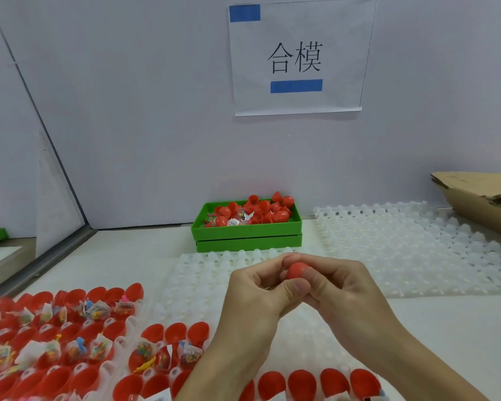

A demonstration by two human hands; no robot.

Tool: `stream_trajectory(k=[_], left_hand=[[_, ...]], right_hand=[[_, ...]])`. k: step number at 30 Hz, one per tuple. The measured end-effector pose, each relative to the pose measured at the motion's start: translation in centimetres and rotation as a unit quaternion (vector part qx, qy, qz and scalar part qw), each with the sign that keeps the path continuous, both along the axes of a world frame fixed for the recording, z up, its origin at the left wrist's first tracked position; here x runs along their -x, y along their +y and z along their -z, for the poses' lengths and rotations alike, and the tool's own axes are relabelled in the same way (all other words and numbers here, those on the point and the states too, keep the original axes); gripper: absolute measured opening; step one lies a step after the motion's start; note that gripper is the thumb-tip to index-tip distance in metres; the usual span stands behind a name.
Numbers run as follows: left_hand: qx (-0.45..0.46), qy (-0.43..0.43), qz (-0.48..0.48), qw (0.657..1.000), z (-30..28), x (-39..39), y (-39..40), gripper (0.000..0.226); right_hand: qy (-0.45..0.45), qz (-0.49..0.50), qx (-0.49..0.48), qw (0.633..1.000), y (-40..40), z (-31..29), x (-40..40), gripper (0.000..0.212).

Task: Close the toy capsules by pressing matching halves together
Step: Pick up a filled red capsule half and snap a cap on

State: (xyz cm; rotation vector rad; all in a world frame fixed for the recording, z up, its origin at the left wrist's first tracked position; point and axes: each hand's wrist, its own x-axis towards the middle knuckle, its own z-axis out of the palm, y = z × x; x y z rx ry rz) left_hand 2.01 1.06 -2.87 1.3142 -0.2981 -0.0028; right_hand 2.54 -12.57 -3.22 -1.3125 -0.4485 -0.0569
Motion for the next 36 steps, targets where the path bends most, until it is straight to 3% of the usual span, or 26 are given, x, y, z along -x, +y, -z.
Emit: stream_trajectory(k=[10,16,21,25,30,33,36], left_hand=[[-0.019,-0.031,-0.040,0.999,0.0,0.2,0.1,0.036],[0.043,0.049,0.036,0.997,-0.5,-0.1,1.0,0.066],[0.034,0.077,0.030,0.996,-0.9,-0.2,1.2,0.042],[-0.006,0.060,0.025,0.998,-0.7,-0.2,0.8,0.045],[0.021,0.048,0.030,0.998,-0.3,-0.5,1.0,0.039],[0.014,0.020,-0.008,1.000,-0.3,-0.4,0.8,0.031],[-0.154,-0.079,-0.098,0.980,-0.1,-0.4,0.8,0.022]], right_hand=[[-0.029,-0.007,-0.003,1.000,-0.1,0.4,-0.1,0.022],[-0.066,0.075,0.065,0.993,-0.4,-0.3,0.0,0.030],[-0.114,0.140,0.157,0.971,-1.8,-0.9,-0.2,0.042],[-0.181,0.152,0.245,0.940,-1.7,-0.7,-0.2,0.056],[-0.190,0.160,0.262,0.933,-1.8,-0.7,0.0,0.057],[-0.075,0.153,0.194,0.966,-2.1,-1.0,0.0,0.048],[0.124,0.006,0.073,0.990,-2.0,-1.2,-0.1,0.048]])
